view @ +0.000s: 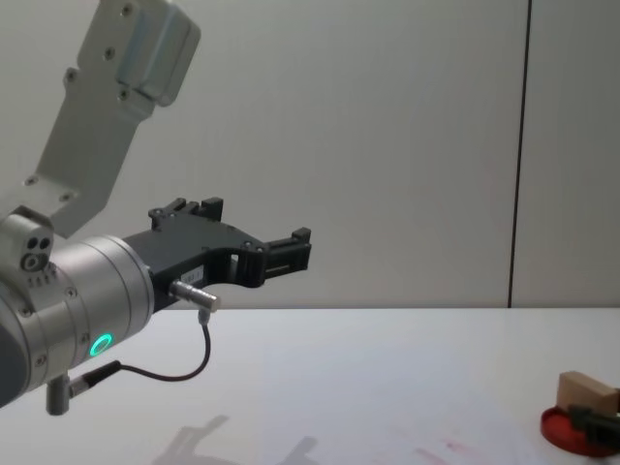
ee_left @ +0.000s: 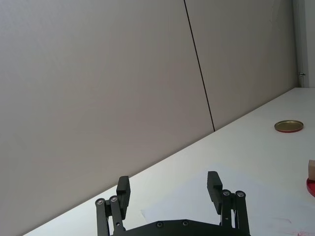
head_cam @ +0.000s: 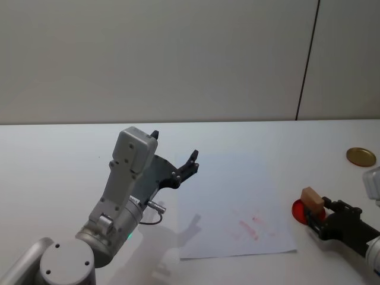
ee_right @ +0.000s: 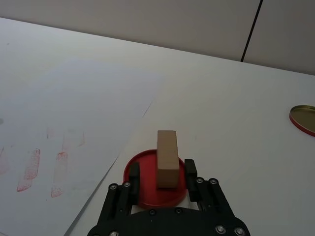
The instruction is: Use the one hand to pick up the stamp and affix it onto the A4 paper.
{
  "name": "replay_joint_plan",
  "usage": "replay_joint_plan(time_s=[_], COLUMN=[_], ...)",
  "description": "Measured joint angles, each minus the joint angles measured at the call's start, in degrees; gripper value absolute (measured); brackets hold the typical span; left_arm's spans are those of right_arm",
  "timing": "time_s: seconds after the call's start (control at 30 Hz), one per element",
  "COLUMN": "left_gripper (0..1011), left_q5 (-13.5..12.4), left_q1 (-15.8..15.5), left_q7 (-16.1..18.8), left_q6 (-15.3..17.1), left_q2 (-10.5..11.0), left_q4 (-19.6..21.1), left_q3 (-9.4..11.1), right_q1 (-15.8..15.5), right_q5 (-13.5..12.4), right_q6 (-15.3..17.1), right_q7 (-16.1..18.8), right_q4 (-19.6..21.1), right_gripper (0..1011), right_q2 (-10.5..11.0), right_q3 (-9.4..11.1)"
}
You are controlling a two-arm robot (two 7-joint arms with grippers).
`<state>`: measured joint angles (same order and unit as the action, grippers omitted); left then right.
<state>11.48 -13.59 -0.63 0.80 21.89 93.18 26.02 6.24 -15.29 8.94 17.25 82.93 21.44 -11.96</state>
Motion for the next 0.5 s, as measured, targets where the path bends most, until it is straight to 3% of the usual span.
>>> replay_joint_plan(time_s=[0.07, 0.17, 0.5], left_gripper=[993, 993, 993], left_q5=[0.00, 0.00, 0.00], left_q1=[0.00, 0.00, 0.00], left_q7=[0.00, 0.00, 0.00], left_q6=[0.00, 0.00, 0.00], left_q2=[0.00, 0.00, 0.00], left_q4=[0.00, 0.00, 0.00], left_q3=[0.00, 0.00, 0.00], right_q1=[0.00, -0.03, -0.45], right_q5=[0.00, 0.00, 0.32], right_q6=[-0.15, -0.61, -3.02], right_q7=[-0.19, -0.57, -2.52], right_q4=[0.00, 0.20, 2.89], right_gripper=[539, 683, 936], right_q2=[-0.02, -0.03, 0.28], right_q3=[-0.01, -0.01, 0.45])
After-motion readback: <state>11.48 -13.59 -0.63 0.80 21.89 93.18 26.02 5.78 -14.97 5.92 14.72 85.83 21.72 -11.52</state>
